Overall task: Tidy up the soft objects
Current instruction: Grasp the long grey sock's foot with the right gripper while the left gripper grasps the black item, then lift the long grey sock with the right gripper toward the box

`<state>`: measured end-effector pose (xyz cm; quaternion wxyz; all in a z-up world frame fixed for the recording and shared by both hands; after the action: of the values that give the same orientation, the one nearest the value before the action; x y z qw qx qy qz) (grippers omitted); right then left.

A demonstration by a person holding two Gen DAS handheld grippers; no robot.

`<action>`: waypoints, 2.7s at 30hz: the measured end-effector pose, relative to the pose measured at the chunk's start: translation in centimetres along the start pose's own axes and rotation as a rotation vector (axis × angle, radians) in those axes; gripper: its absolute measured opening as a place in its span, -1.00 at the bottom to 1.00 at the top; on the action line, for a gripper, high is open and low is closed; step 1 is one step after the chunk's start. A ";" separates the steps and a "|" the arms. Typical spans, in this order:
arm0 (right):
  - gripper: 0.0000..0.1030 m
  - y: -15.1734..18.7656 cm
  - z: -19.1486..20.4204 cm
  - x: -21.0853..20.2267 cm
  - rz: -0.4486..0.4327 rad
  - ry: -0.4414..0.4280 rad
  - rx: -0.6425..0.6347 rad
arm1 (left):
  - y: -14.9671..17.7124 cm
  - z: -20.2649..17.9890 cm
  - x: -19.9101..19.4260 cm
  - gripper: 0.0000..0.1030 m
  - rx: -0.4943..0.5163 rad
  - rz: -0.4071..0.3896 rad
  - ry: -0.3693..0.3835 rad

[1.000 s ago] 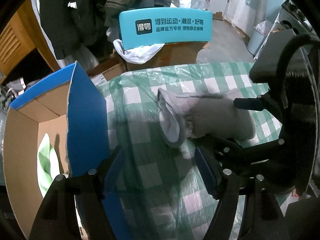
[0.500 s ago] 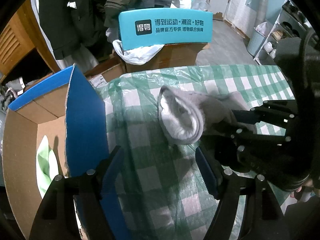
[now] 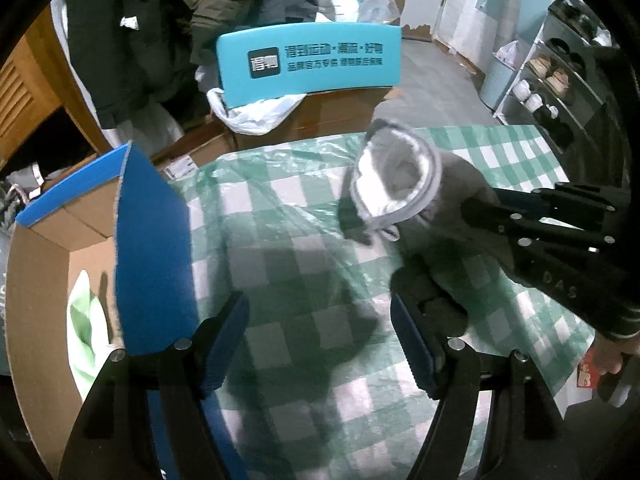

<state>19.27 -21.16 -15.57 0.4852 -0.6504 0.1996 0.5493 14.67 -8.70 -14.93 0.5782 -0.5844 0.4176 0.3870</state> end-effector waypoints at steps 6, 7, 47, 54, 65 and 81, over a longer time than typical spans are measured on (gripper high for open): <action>-0.66 1.9 -2.4 -1.5 0.007 0.025 0.076 | 0.0 -2.3 0.8 0.45 0.006 0.026 0.052; -0.66 2.3 -3.0 -1.6 0.008 0.034 0.090 | 0.0 -2.7 1.0 0.45 0.005 0.033 0.061; -0.66 7.6 -8.4 -1.3 0.044 0.067 0.256 | 0.9 -7.1 8.5 -0.29 0.001 0.173 0.112; -0.66 7.2 -7.9 -2.8 0.016 0.059 0.248 | 0.4 -6.6 6.3 -0.29 0.018 0.120 0.095; -0.66 6.2 -6.8 -5.3 -0.033 0.043 0.229 | -0.8 -6.6 1.5 -0.29 0.046 0.012 0.058; -0.66 5.0 -3.7 -8.7 -0.094 0.009 0.178 | -0.7 -4.2 -4.3 -0.29 0.052 -0.100 0.001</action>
<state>14.53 -28.94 -10.00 0.5655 -0.6158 0.2190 0.5030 13.68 -12.72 -10.52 0.6116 -0.5897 0.3979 0.3464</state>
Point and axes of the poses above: each gripper's, at about its wrist camera, not at the fingertips, and x roughly the way its jaws point, z to its left, y to its underside, the point moved 5 cm from there along x, roughly the way its jaws point, and after that the axes turned 3 degrees about z, right-handed, at the moved point
